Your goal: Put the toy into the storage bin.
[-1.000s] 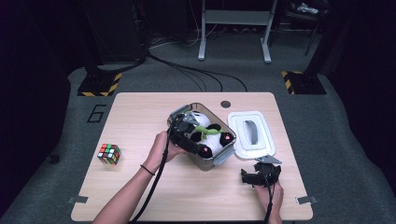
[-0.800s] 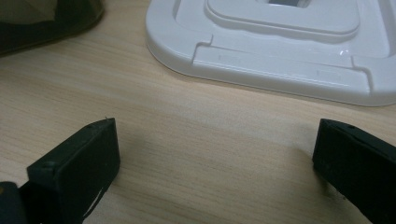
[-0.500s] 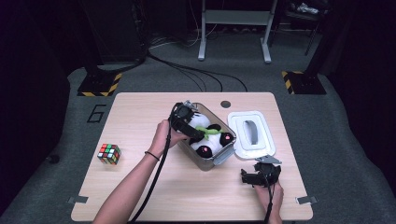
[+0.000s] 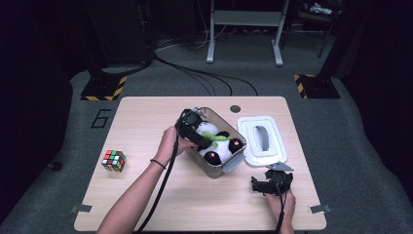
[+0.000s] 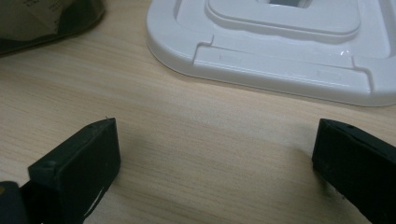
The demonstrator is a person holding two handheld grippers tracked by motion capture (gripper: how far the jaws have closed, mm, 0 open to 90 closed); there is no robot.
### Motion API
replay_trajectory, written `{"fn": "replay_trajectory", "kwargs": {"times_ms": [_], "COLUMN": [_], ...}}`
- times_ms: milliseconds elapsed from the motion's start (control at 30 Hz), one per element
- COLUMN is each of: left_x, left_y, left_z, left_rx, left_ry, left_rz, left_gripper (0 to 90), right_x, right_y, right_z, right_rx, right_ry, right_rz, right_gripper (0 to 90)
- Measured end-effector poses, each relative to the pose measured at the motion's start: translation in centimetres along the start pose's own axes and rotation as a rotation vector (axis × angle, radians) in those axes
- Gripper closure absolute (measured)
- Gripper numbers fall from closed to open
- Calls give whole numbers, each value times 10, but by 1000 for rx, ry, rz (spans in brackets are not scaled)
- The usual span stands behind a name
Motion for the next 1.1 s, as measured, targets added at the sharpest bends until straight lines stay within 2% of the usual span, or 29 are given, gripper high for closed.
{"fn": "replay_trajectory", "kwargs": {"times_ms": [133,233,300,433,733,933,1100], "left_x": [-17,-26,-30,-31,-34,-31,-30], "left_y": [-13,-11,-4,3,20,22,25], "left_z": [1,4,7,11,15,16,16], "left_rx": [-24,1,33,32,101,117,137], "left_ry": [26,57,71,67,94,92,104], "left_rz": [41,30,5,-1,-59,-53,-85], "left_gripper": [112,106,100,92,92,91,92], "right_x": [0,0,0,0,0,0,0], "right_y": [0,0,0,0,0,0,0], "right_z": [0,0,0,0,0,0,0], "right_rx": [0,0,0,0,0,0,0], "right_ry": [0,0,0,0,0,0,0], "right_rz": [0,0,0,0,0,0,0], "right_gripper": [0,0,0,0,0,0,0]}}
Point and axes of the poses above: each handheld gripper's, and its own axes: y roughly forward along the jaws, z roughly out of its underside, x roughly to its left, the point moved 3 cm from there along y, roughly forward along the jaws, and after that the axes turned 8 degrees about z, right-handed, at the moved point
